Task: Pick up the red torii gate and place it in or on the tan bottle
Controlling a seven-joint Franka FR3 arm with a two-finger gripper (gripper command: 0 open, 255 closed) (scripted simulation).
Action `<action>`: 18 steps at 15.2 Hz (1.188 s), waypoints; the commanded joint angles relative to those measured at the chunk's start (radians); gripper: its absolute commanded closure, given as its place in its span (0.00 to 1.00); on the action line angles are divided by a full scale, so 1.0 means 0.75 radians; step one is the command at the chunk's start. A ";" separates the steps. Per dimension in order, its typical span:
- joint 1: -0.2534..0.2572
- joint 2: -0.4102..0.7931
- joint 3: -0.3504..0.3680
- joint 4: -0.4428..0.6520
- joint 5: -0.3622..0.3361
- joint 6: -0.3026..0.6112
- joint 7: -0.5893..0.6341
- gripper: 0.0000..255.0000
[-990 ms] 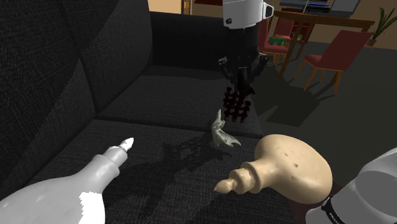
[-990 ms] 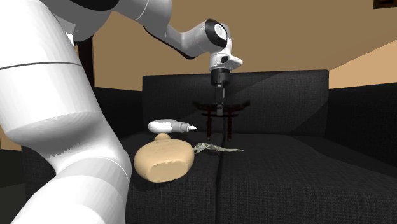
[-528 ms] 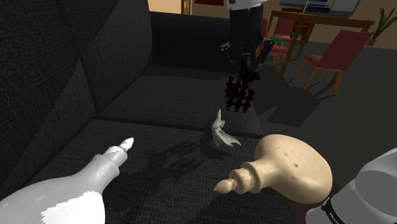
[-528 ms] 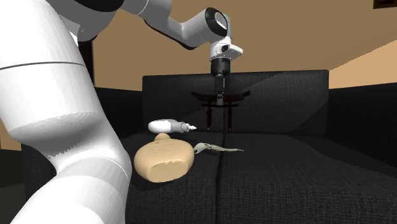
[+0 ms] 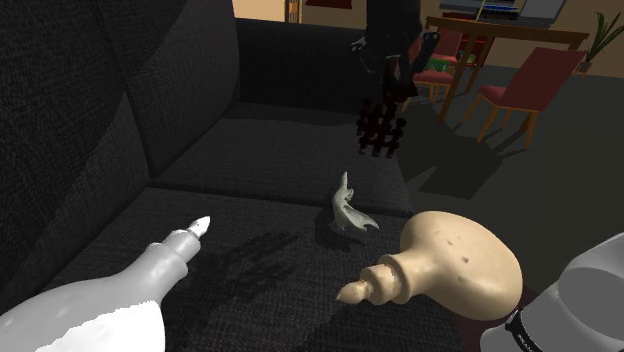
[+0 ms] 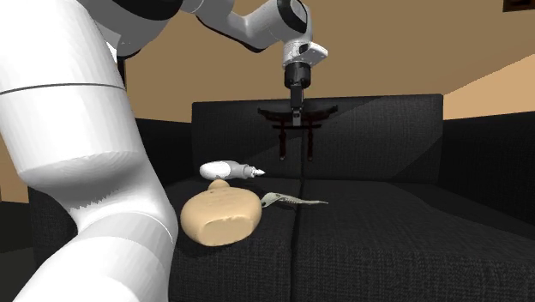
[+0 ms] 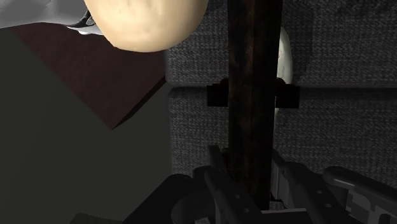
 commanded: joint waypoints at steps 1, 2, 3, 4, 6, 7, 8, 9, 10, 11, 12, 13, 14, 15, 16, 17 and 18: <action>-0.002 0.018 0.004 0.054 -0.009 -0.039 0.003 1.00; -0.002 0.028 0.007 0.083 -0.013 -0.059 0.005 1.00; -0.003 0.039 0.010 0.112 -0.018 -0.079 0.008 1.00; -0.003 0.051 0.014 0.142 -0.024 -0.099 0.011 1.00; -0.003 0.076 0.022 0.204 -0.035 -0.140 0.019 1.00; -0.003 0.090 0.027 0.237 -0.042 -0.162 0.023 1.00; -0.002 0.105 0.032 0.270 -0.049 -0.183 0.027 1.00; -0.001 0.120 0.038 0.304 -0.056 -0.205 0.032 1.00; 0.000 0.136 0.044 0.339 -0.064 -0.228 0.037 1.00; 0.002 0.153 0.051 0.376 -0.073 -0.251 0.043 1.00; 0.005 0.171 0.058 0.413 -0.082 -0.274 0.049 1.00; 0.008 0.190 0.065 0.452 -0.093 -0.298 0.056 1.00; 0.012 0.210 0.073 0.493 -0.104 -0.323 0.064 1.00; 0.017 0.231 0.082 0.535 -0.116 -0.349 0.072 1.00; 0.022 0.254 0.092 0.579 -0.130 -0.376 0.080 1.00; 0.025 0.260 0.094 0.590 -0.133 -0.383 0.083 1.00; 0.019 0.205 0.082 0.547 -0.099 -0.383 0.077 1.00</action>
